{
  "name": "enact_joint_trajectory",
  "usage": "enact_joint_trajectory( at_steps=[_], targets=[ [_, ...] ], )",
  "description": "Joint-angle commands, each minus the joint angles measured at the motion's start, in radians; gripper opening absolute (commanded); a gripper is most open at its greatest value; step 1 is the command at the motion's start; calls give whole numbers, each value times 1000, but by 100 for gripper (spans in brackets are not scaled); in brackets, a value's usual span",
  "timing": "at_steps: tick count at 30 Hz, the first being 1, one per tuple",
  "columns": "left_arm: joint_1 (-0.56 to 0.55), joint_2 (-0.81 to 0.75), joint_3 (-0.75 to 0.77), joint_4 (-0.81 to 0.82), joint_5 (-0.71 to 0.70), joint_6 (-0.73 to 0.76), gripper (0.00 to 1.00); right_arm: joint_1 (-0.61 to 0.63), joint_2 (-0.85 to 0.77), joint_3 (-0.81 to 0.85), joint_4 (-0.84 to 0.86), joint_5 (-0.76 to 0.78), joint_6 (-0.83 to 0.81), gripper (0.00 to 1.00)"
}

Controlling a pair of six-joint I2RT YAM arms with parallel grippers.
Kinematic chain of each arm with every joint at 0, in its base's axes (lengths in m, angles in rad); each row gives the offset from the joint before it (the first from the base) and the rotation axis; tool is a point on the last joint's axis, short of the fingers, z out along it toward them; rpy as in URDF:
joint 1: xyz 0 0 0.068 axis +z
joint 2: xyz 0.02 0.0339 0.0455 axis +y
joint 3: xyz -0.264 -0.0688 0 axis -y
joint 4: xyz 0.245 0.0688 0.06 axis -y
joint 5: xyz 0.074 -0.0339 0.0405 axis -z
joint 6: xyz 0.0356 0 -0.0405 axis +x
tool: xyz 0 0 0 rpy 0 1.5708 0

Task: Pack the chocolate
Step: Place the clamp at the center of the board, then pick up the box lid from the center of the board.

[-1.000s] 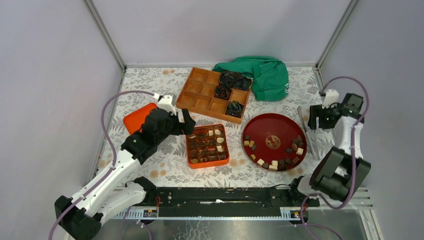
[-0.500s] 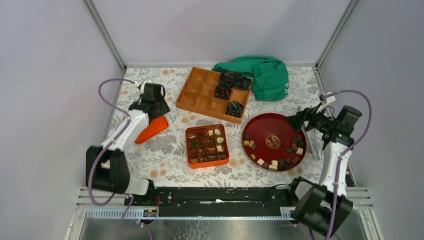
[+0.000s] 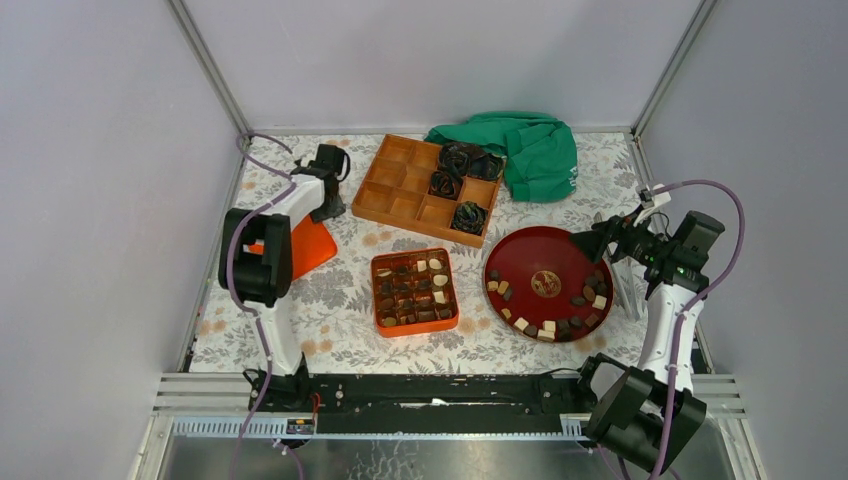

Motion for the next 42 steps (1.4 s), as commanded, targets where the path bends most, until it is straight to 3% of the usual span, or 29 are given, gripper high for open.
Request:
enact_joint_trajectory(
  at_steps=[1, 10, 17, 22, 28, 33, 37, 39, 42],
  targets=[
    [16, 57, 39, -59, -40, 20, 43, 3, -5, 43, -2, -26, -23, 85],
    [24, 129, 35, -47, -19, 12, 31, 5, 14, 40, -5, -20, -27, 85],
    [35, 126, 9, -49, -16, 12, 1, 6, 21, 41, -6, -16, -30, 85],
    [38, 49, -16, -29, -16, 37, 0, 6, 21, 43, -14, -11, -38, 85],
    [36, -192, -115, 10, 21, 94, 0, 6, 23, 46, -29, -24, -55, 85],
    [27, -461, -275, 44, 181, 133, 0, 7, 10, 40, -55, -111, -122, 85],
    [25, -676, -377, 54, 445, 202, 0, 13, -4, 27, -94, -224, -243, 86],
    [24, -766, -394, 47, 577, 218, 0, 17, 2, 41, -197, -257, -418, 89],
    [19, -879, -385, 41, 776, 220, 0, 21, 38, 138, -568, -275, -820, 95]
  ],
)
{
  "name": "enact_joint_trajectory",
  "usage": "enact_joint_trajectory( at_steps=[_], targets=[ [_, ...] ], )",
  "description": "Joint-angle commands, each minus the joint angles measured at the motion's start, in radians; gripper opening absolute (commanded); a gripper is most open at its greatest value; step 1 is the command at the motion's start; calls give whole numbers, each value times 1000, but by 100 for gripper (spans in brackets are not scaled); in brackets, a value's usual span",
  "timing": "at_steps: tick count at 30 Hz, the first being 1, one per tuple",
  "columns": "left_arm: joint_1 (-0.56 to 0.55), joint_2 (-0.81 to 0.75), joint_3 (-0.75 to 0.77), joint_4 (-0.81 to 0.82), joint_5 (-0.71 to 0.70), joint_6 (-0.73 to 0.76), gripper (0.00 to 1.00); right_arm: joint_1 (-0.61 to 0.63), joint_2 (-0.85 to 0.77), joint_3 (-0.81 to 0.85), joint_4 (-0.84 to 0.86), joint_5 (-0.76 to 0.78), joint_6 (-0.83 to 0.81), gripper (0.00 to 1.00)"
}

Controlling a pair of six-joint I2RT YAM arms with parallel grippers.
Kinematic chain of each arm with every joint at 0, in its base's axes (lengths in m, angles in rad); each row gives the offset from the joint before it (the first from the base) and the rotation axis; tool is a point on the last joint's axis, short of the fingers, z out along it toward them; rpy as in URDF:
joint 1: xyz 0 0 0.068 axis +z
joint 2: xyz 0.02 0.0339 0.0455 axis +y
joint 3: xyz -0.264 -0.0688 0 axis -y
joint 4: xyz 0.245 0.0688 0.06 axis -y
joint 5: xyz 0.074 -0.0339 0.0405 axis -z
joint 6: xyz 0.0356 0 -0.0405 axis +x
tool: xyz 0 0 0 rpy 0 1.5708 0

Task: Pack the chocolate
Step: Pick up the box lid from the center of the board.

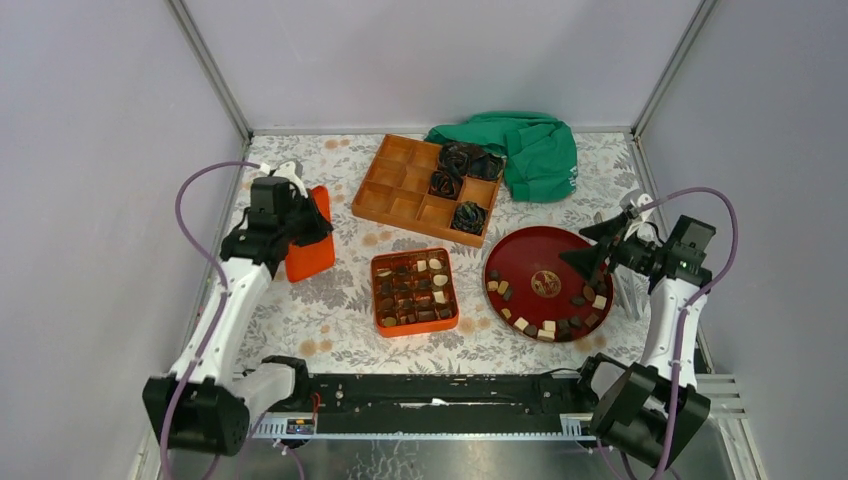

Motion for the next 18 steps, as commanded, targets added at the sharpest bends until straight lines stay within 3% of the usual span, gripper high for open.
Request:
enact_joint_trajectory(
  at_steps=[1, 5, 6, 10, 16, 18],
  targets=[
    [-16, -140, 18, 34, 402, 50, 0, 10, 38, 174, -508, -100, -618, 99],
    [-70, -185, 79, 27, 601, 14, 0, 15, 152, 426, -1028, -89, -1155, 100],
    [-94, -188, 94, 28, 632, 3, 0, 22, 169, 466, -1073, -97, -1212, 100],
    [-209, -191, 118, 117, 742, -62, 0, 122, 147, 548, -1056, -100, -1238, 100],
    [-422, -124, 150, 271, 841, -114, 0, 379, 62, 530, -594, -59, -824, 100],
    [-477, -86, 179, 291, 868, -108, 0, 407, 84, 561, -606, -80, -855, 100]
  ],
)
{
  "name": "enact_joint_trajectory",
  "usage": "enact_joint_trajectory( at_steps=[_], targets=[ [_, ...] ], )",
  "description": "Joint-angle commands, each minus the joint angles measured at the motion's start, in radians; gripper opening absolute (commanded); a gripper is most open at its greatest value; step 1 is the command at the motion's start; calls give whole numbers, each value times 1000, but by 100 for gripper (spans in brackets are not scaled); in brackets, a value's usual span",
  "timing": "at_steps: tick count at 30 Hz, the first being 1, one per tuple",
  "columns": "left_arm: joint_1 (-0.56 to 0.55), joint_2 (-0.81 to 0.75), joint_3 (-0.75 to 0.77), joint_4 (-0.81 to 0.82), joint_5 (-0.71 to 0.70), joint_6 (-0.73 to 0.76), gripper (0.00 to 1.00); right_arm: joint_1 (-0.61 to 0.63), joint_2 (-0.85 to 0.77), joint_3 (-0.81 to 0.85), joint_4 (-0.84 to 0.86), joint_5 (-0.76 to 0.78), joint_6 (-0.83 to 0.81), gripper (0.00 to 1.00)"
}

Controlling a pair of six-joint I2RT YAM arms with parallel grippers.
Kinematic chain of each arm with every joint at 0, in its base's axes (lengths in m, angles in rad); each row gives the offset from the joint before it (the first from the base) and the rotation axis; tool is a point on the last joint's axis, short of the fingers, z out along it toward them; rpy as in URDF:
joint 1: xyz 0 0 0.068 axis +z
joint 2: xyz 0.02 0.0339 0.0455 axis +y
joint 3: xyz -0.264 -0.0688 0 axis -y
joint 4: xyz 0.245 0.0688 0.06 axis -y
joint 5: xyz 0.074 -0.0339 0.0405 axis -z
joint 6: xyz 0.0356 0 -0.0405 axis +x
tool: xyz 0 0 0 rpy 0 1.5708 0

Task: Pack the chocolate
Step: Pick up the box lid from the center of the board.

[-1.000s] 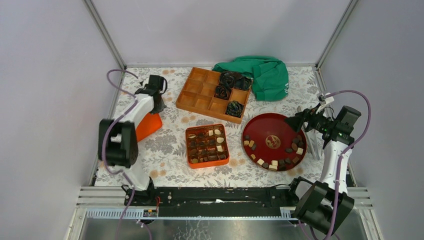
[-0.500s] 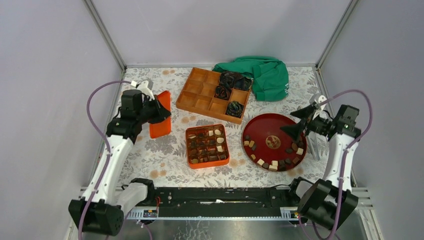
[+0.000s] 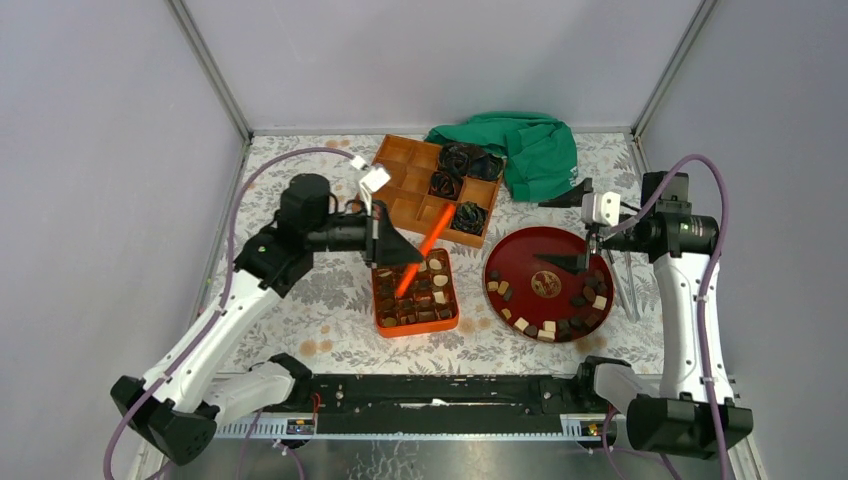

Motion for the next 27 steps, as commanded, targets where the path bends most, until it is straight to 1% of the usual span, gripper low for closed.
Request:
enact_joint_trajectory(
  at_steps=[1, 2, 5, 9, 10, 13, 15, 17, 18, 21, 23, 25, 27],
  targets=[
    [-102, 67, 84, 166, 139, -25, 0, 71, 8, 66, 122, -36, 62, 100],
    [-124, 91, 99, 176, 156, -22, 0, 83, 20, 84, 98, -28, 44, 100],
    [-163, 146, 132, 220, 201, -30, 0, 122, 32, 98, 98, 10, 24, 100],
    [-214, 218, 186, 223, 252, -5, 0, 168, 43, 84, 96, 40, 9, 100],
    [-222, 234, 197, 224, 268, 3, 0, 203, 46, 80, 90, 52, -1, 99],
    [-228, 277, 223, 223, 312, 21, 0, 262, 55, 71, 55, 93, -44, 96],
    [-229, 299, 247, 186, 334, 56, 0, 294, 60, 64, 39, 130, -66, 92],
    [-229, 322, 277, 134, 348, 102, 0, 321, 66, 64, 16, 163, -90, 87],
    [-228, 336, 293, 102, 353, 132, 0, 333, 70, 65, -1, 175, -104, 82],
    [-230, 371, 348, 2, 354, 220, 0, 363, 79, 69, -38, 200, -133, 67],
    [-230, 388, 375, -54, 350, 274, 0, 378, 83, 69, -61, 211, -146, 59],
    [-230, 398, 393, -81, 353, 310, 0, 394, 89, 71, -77, 218, -160, 51],
    [-230, 407, 407, -102, 348, 341, 0, 400, 91, 79, -91, 212, -162, 40]
  ],
)
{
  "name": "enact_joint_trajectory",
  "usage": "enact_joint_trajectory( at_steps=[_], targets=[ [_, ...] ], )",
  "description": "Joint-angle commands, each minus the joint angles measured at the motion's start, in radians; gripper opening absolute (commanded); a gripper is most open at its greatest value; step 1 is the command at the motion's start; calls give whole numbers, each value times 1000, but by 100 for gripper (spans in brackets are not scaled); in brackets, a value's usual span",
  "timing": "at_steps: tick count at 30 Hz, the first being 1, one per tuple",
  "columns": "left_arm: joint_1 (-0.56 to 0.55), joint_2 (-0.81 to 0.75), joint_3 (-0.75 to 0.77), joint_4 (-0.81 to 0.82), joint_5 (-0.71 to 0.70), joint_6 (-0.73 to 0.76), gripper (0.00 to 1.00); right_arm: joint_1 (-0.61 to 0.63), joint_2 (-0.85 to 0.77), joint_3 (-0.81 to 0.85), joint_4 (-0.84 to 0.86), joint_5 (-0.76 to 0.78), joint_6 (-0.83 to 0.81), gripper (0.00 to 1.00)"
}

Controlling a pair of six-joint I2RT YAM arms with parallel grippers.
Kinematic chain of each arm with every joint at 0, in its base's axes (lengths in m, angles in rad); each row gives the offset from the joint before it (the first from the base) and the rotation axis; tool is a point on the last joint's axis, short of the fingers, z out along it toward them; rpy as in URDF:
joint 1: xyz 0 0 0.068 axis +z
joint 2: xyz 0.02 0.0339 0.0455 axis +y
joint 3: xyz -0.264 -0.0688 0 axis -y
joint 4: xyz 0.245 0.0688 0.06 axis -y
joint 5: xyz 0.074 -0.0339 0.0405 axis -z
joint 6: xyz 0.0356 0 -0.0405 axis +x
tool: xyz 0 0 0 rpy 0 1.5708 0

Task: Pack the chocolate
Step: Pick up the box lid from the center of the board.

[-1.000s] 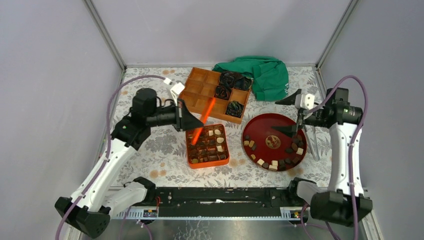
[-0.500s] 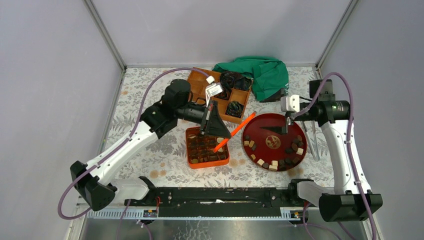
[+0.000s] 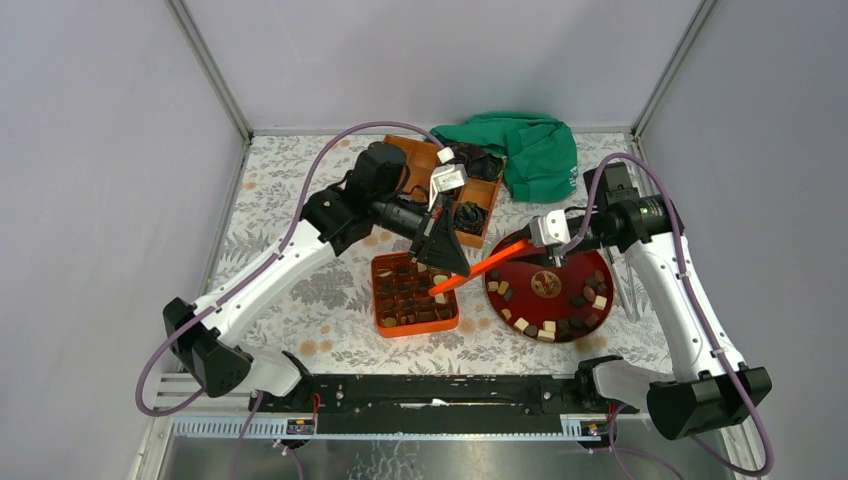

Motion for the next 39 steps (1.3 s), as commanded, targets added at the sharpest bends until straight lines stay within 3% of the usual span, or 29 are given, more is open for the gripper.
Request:
enact_joint_trajectory(
  at_steps=[1, 4, 6, 8, 10, 12, 15, 17, 18, 22, 25, 27, 32, 39],
  targets=[
    [-5, 12, 64, -77, 14, 140, 0, 23, 5, 23, -79, -1, -42, 31],
    [-4, 6, 73, -89, -33, 157, 0, 23, -4, 37, -95, -5, -32, 14],
    [4, -9, 76, -87, -103, 154, 6, 23, -21, 35, -104, -1, -17, 7],
    [18, -41, 62, -48, -191, 111, 22, 24, -45, 15, -92, 2, 20, 4],
    [41, -101, 15, 28, -285, 53, 32, 23, -74, -17, -65, 5, 80, 1],
    [64, -184, -49, 108, -423, -6, 55, 23, -105, -62, -12, -5, 173, 0],
    [87, -349, -186, 227, -629, -52, 79, 23, -148, -136, 123, -40, 434, 0],
    [89, -476, -322, 329, -715, -57, 94, 22, -166, -193, 280, -61, 700, 0],
    [90, -539, -385, 373, -749, -65, 98, 22, -174, -226, 373, -69, 909, 0],
    [90, -761, -561, 399, -911, -103, 99, 22, -151, -369, 736, -158, 1428, 0],
    [90, -863, -655, 345, -1022, -143, 99, 22, -128, -528, 1191, -193, 1922, 0],
    [90, -917, -712, 313, -1083, -193, 99, 23, -87, -611, 1449, -186, 2155, 0],
    [90, -972, -832, 278, -1177, -335, 98, 66, 41, -636, 1533, -95, 2259, 0],
    [90, -898, -866, 174, -1301, -407, 94, 208, 250, -572, 1595, 5, 2380, 2]
  ],
)
